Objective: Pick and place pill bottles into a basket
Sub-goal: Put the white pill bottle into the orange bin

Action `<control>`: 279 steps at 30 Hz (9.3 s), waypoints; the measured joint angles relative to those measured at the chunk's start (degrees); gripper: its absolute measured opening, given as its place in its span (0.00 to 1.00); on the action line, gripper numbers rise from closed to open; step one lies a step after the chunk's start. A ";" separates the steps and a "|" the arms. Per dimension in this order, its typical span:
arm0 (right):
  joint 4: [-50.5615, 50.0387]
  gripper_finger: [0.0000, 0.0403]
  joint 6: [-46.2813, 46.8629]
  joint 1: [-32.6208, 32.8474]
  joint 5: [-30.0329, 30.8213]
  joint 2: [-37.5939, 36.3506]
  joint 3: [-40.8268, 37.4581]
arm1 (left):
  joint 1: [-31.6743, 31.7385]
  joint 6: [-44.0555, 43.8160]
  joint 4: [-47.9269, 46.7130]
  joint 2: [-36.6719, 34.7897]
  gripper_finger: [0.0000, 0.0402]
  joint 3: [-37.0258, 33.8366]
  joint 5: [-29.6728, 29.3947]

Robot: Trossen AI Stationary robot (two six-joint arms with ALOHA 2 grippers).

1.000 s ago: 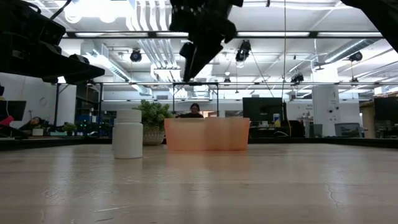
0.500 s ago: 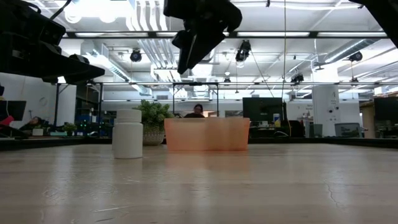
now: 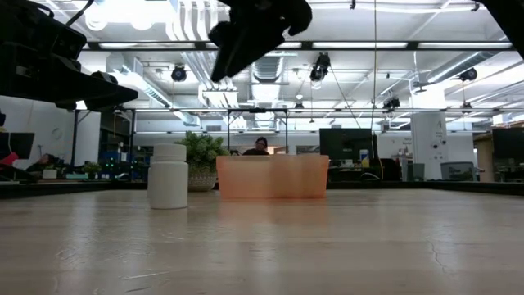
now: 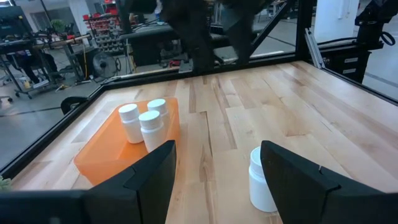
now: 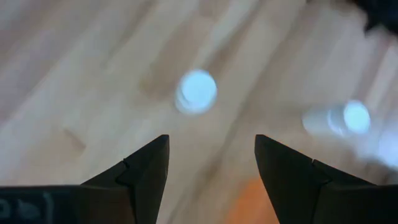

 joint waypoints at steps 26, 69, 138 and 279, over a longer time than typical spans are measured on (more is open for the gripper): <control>40.78 0.56 9.68 0.09 -9.69 -0.04 -22.06 | 0.02 0.00 -0.02 0.00 0.54 -0.02 -0.02; 72.13 0.56 17.89 -0.66 -7.39 0.05 -40.17 | 0.01 0.00 0.00 0.00 0.54 -0.01 0.00; 79.99 0.70 19.39 -0.76 -10.04 6.25 -40.45 | 0.00 0.00 0.38 0.37 0.54 -0.02 0.00; 86.75 0.54 27.94 -24.69 -2.74 -15.97 -69.02 | 0.00 0.00 0.40 0.33 0.54 0.00 -0.02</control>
